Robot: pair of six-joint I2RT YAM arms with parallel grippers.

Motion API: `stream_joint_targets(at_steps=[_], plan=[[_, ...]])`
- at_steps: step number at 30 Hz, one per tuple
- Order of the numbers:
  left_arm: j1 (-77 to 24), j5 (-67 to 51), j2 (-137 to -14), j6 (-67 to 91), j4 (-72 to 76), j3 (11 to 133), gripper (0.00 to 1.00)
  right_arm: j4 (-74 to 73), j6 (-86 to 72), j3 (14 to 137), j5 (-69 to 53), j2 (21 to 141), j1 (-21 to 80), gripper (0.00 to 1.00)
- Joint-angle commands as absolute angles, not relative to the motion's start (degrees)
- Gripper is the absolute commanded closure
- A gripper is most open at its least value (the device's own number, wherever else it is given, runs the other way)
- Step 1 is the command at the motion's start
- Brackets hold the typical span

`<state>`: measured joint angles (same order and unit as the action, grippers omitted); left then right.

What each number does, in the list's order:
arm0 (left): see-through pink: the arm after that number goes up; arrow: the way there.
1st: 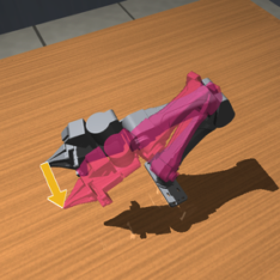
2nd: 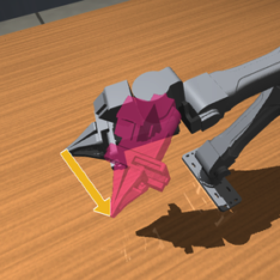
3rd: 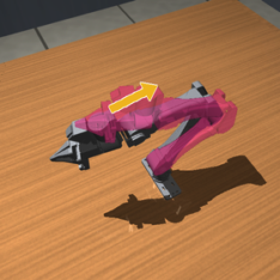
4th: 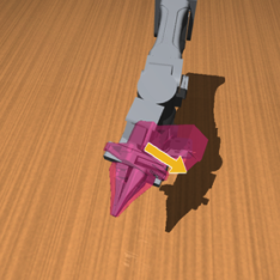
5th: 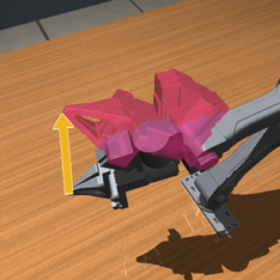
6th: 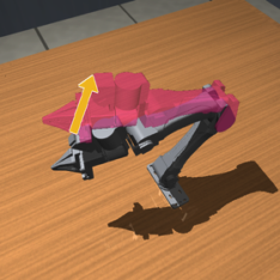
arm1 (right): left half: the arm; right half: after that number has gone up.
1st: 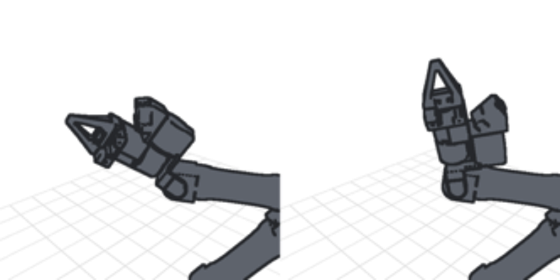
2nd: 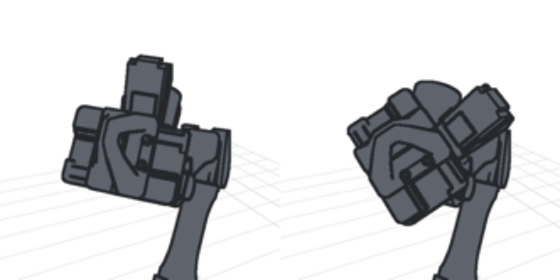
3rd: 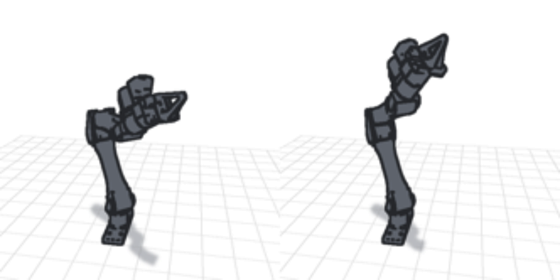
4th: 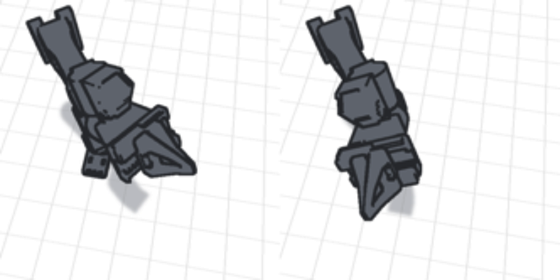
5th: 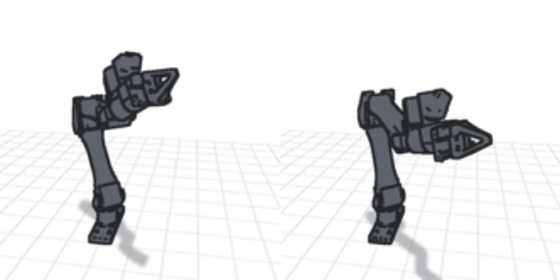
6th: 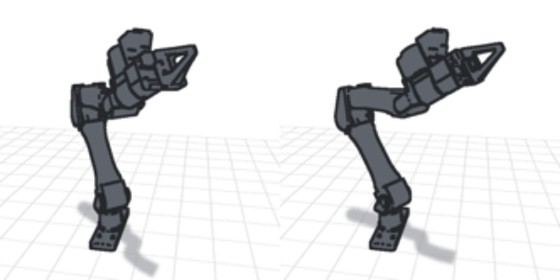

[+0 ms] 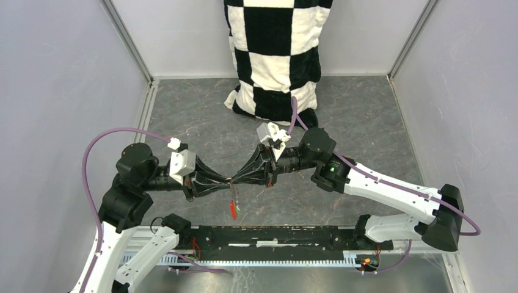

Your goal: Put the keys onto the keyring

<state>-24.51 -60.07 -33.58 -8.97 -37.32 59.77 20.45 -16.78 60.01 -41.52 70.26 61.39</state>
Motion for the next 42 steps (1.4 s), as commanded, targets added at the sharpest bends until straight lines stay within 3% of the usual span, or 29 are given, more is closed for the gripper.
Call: stream_joint_targets(at_steps=[1,8,12,16,21,29,33,37,42], plan=[[-24.4,-59.6,-33.4,-5.8,-34.3,60.0,0.77,24.4,-17.6,61.7,-41.8,70.5,61.3,0.99],[-24.5,-59.5,-33.3,-5.5,-34.1,60.3,0.84,24.5,-17.7,62.0,-41.9,70.8,61.3,0.99],[-24.4,-59.5,-33.1,-5.7,-34.1,60.2,0.98,24.2,-17.7,62.2,-42.0,70.8,61.3,0.99],[-24.5,-59.3,-32.9,-5.7,-34.1,60.0,0.98,22.9,-17.0,62.5,-42.0,70.9,61.3,0.98],[-24.4,-59.2,-33.0,-5.3,-33.4,59.8,0.98,18.9,-14.6,63.5,-40.6,69.9,61.4,0.72],[-24.5,-60.5,-31.1,-3.8,-29.1,57.5,0.98,6.9,-8.1,63.1,-33.7,62.8,59.5,0.45],[-24.4,-60.2,-29.5,-1.6,-25.2,55.8,0.98,0.6,-5.9,60.2,-25.7,58.0,56.8,0.23],[-24.5,-58.6,-28.4,2.4,-21.1,54.2,0.98,-9.3,-1.3,55.4,-12.3,55.5,53.3,0.08],[-24.5,-57.4,-29.3,3.4,-19.8,53.8,0.98,-8.6,4.8,42.0,2.7,54.4,48.8,0.02]])
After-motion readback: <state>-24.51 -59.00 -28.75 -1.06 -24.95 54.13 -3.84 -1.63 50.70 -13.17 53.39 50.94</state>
